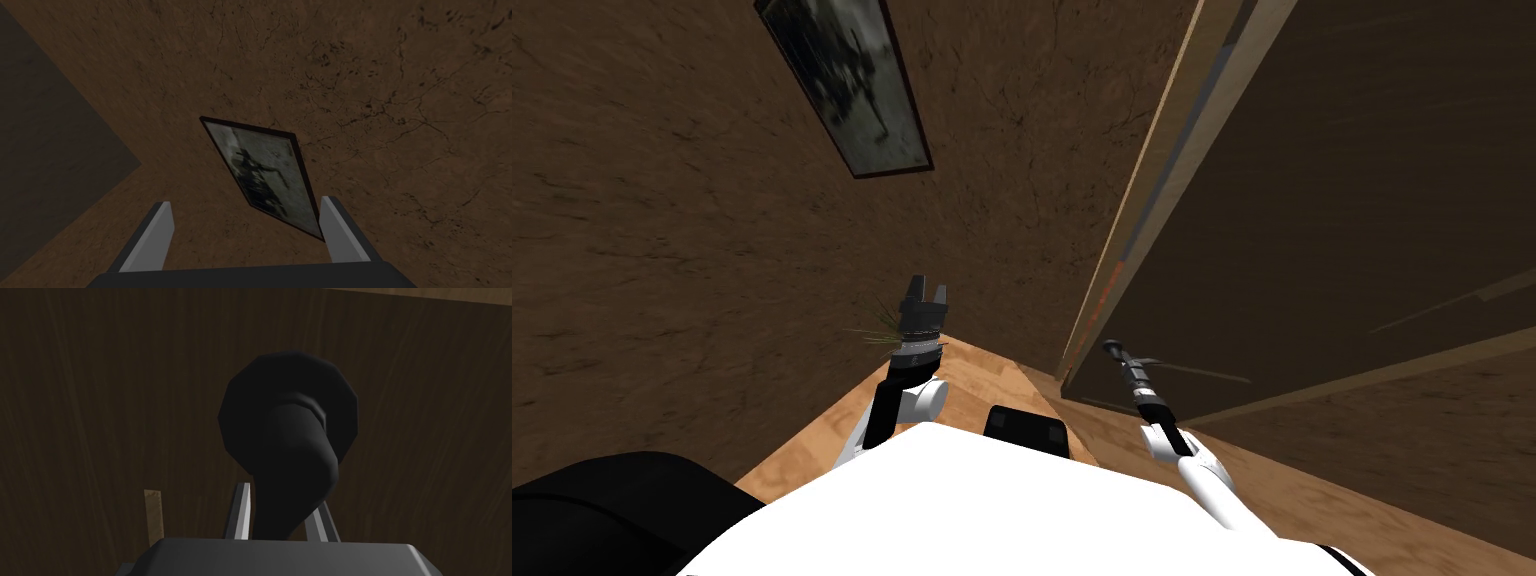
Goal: Pull the door open
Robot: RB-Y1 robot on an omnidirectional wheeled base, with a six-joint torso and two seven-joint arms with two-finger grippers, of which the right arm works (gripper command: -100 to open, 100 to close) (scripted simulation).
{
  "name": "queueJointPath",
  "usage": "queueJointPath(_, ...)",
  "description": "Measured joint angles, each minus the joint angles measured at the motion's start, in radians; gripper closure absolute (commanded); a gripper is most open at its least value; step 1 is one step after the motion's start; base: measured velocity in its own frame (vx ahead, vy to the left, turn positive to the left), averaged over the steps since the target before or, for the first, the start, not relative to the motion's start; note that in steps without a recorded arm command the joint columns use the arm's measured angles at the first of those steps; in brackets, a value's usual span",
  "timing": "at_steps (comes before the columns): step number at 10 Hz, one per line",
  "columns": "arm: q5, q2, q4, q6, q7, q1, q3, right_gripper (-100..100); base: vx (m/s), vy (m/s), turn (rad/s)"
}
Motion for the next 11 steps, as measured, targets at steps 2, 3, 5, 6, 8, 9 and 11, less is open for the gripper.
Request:
queueJointPath(2,0.01,-0.018,-0.01,-0.022,-0.027,0.017,0.024,100,-0.201,-0.064,0.081)
queueJointPath(3,0.014,-0.025,-0.001,-0.036,-0.04,0.015,0.034,100,-0.099,-0.031,0.019)
queueJointPath(5,0.017,-0.034,0.001,-0.046,-0.051,0.025,0.042,100,-0.162,-0.063,0.138)
queueJointPath(6,0.019,-0.041,-0.002,-0.057,-0.06,0.03,0.047,100,-0.19,-0.077,0.11)
queueJointPath(8,0.024,-0.062,-0.021,-0.084,-0.078,0.058,0.06,100,-0.178,-0.074,0.099)
queueJointPath(9,0.028,-0.067,-0.013,-0.1,-0.087,0.061,0.069,100,-0.16,-0.078,0.103)
queueJointPath(11,0.035,-0.081,-0.001,-0.132,-0.104,0.072,0.084,100,-0.151,-0.075,0.095)
